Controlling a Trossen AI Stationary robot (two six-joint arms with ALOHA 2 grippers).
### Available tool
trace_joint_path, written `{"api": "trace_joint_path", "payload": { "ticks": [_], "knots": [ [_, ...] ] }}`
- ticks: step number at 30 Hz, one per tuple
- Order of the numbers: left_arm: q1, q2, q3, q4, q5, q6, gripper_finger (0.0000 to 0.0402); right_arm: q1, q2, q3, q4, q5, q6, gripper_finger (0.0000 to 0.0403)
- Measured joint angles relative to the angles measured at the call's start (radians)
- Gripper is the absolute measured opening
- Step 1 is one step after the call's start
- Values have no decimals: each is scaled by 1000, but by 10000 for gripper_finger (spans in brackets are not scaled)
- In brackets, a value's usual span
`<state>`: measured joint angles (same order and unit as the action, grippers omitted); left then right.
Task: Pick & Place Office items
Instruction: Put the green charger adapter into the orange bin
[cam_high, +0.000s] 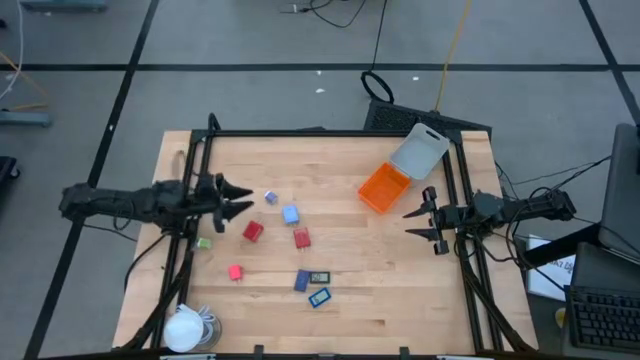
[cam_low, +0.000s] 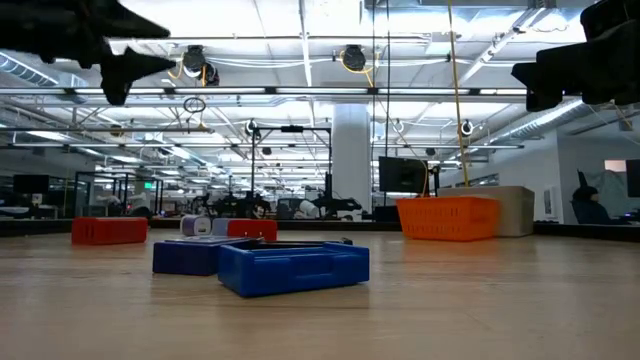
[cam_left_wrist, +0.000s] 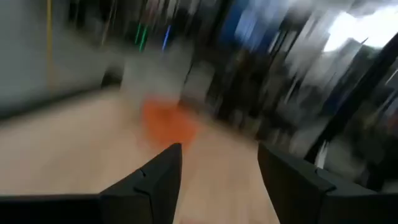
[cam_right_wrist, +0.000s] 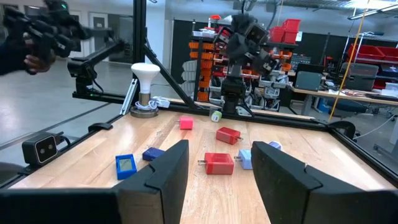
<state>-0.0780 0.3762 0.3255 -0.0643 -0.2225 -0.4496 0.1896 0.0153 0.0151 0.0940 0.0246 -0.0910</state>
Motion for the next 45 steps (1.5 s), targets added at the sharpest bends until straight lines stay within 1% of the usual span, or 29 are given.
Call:
{"api": "trace_joint_path", "payload": {
  "ticks": [5,7,9,12,15,20,22,25,29,31,35,36,39,45],
  "knots": [
    [0,235,328,-544,145,-24,214,0,0,0,0,0,0,167],
    [-3,317,432,-719,182,-15,214,0,0,0,0,0,0,167],
    [-9,383,503,-861,199,9,214,0,0,0,0,0,0,167],
    [-26,460,554,-1000,201,42,214,0,0,0,0,0,0,167],
    [-41,520,552,-1119,207,73,214,0,0,0,0,0,0,167],
    [-48,614,551,-1346,207,74,214,0,0,0,0,0,0,167],
    [-49,646,551,-1397,207,74,214,0,0,0,0,0,0,167],
    [-67,687,551,-1412,207,88,214,0,0,0,0,0,0,167],
    [-105,736,550,-1408,223,191,214,0,0,0,0,0,0,167],
    [-122,757,538,-1408,224,213,214,0,0,0,0,0,0,167],
    [-158,779,473,-1391,244,193,214,0,0,0,0,0,0,167],
    [-170,789,466,-1405,235,188,214,0,0,0,0,0,0,167],
    [-198,809,462,-1406,195,181,214,0,0,0,0,0,0,167],
    [-236,858,474,-1379,204,117,214,0,0,0,0,0,0,167]
  ]
}}
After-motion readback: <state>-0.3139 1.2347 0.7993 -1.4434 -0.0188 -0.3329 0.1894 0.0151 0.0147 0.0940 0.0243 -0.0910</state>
